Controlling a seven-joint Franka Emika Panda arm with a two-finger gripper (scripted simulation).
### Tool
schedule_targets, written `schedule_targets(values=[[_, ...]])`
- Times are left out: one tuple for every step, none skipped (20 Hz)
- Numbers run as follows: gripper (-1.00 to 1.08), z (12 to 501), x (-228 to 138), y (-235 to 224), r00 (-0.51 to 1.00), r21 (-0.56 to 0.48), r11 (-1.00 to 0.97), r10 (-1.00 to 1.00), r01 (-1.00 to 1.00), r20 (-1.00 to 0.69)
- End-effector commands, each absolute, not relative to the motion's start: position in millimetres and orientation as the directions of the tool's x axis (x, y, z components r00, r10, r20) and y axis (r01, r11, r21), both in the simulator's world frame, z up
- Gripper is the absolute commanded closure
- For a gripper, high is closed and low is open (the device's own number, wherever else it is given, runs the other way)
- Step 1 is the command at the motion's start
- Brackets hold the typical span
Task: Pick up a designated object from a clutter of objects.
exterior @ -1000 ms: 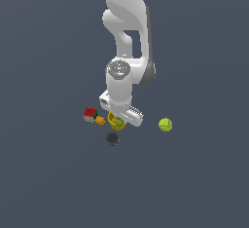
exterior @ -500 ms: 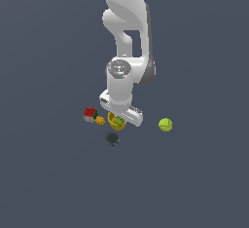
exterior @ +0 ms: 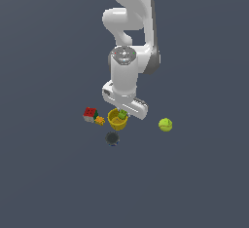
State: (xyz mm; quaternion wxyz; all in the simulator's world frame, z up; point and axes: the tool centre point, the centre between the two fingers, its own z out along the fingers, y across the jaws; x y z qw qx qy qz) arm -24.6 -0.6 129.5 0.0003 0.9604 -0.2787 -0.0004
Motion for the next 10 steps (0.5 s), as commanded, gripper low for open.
schedule_targets(values=[[1.08,146.1,-29.2,5.9,0.845,0.0,-0.845,-0.535,-0.535,0.001],[1.08,153.6,-31.4,8.8,0.845,0.0,-0.845,-0.535,-0.535,0.001],[1.08,161.5,-33.8,12.0,0.845,0.001,-0.845,-0.535,-0.535,0.001],[1.08,169.8,-36.2,15.2,0.845,0.001,-0.845,-0.535,-0.535,0.001],[1.08,178.5,-38.8,18.6,0.845,0.001,-0.845,-0.535,-0.535,0.001],[1.08,187.7,-41.4,22.2,0.845,0.001,-0.845,-0.535,-0.535,0.001],[1.08,197.1,-44.2,26.0,0.845,0.002,-0.845,-0.535,-0.535,0.001],[1.08,207.0,-47.0,29.8,0.845,0.002,-0.845,-0.535,-0.535,0.001],[1.08,217.0,-49.8,33.7,0.845,0.002,-0.845,-0.535,-0.535,0.001],[1.08,227.3,-52.7,37.7,0.845,0.002,-0.845,-0.535,-0.535,0.001]])
